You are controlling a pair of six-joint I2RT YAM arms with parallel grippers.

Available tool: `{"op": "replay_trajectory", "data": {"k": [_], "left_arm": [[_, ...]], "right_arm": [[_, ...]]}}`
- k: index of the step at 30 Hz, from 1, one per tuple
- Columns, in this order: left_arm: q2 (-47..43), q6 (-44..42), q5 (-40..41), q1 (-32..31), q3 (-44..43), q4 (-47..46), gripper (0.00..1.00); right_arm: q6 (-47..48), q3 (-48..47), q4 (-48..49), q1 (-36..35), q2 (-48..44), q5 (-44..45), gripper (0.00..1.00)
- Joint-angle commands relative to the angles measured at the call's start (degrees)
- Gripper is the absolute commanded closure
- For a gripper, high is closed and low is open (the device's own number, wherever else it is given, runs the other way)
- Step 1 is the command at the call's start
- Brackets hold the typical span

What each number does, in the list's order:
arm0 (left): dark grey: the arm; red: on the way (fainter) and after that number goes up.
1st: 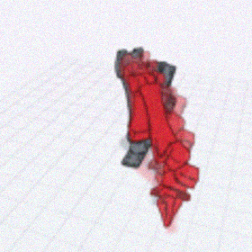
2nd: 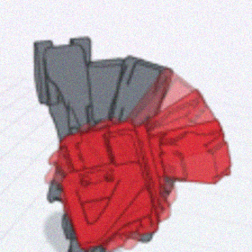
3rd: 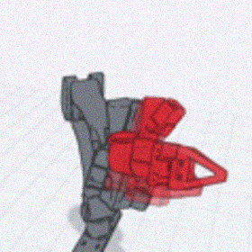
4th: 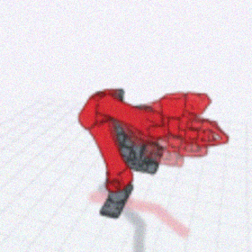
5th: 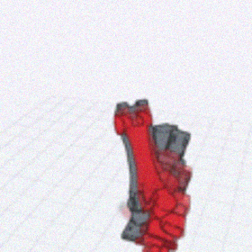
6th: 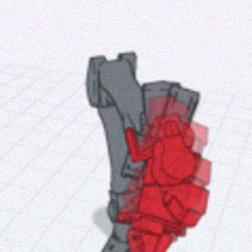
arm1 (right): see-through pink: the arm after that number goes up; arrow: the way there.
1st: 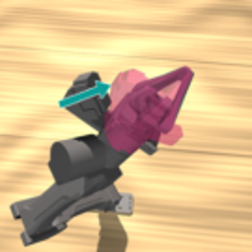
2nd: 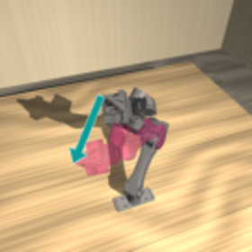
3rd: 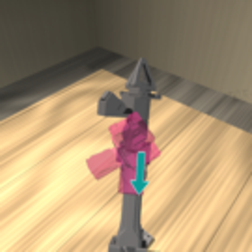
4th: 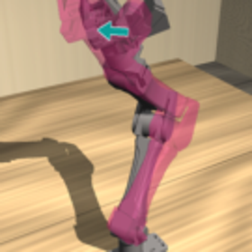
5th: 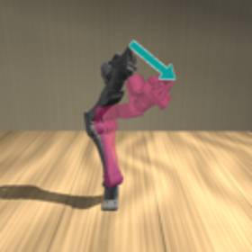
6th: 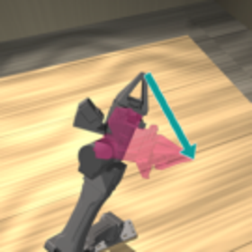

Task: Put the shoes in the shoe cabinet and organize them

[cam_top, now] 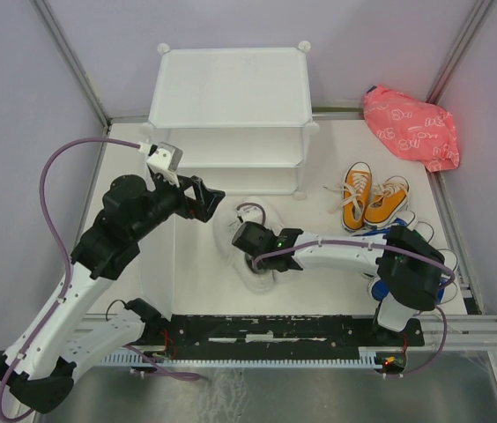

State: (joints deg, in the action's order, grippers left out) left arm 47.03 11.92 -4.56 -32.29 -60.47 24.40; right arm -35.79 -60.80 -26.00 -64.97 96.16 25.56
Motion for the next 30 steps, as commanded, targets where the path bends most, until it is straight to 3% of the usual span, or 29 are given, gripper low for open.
{"op": "replay_trajectory", "data": {"k": [1,18,30], "left_arm": [[-1.1,-1.7,-0.2,-0.2,-0.9,-0.3,0.01],[-3.8,-1.4,-1.3,-0.2,-0.9,0.7,0.01],[-4.9,-2.0,-1.8,-0.2,-0.2,1.2,0.01]], "right_arm": [[2.2,-10.2,3.0,-1.8,-3.5,3.0,0.98],[0.2,-28.8,9.8,-2.2,12.8,10.4,0.98],[-2.0,-37.0,12.7,3.2,18.8,10.7,0.98]]}}
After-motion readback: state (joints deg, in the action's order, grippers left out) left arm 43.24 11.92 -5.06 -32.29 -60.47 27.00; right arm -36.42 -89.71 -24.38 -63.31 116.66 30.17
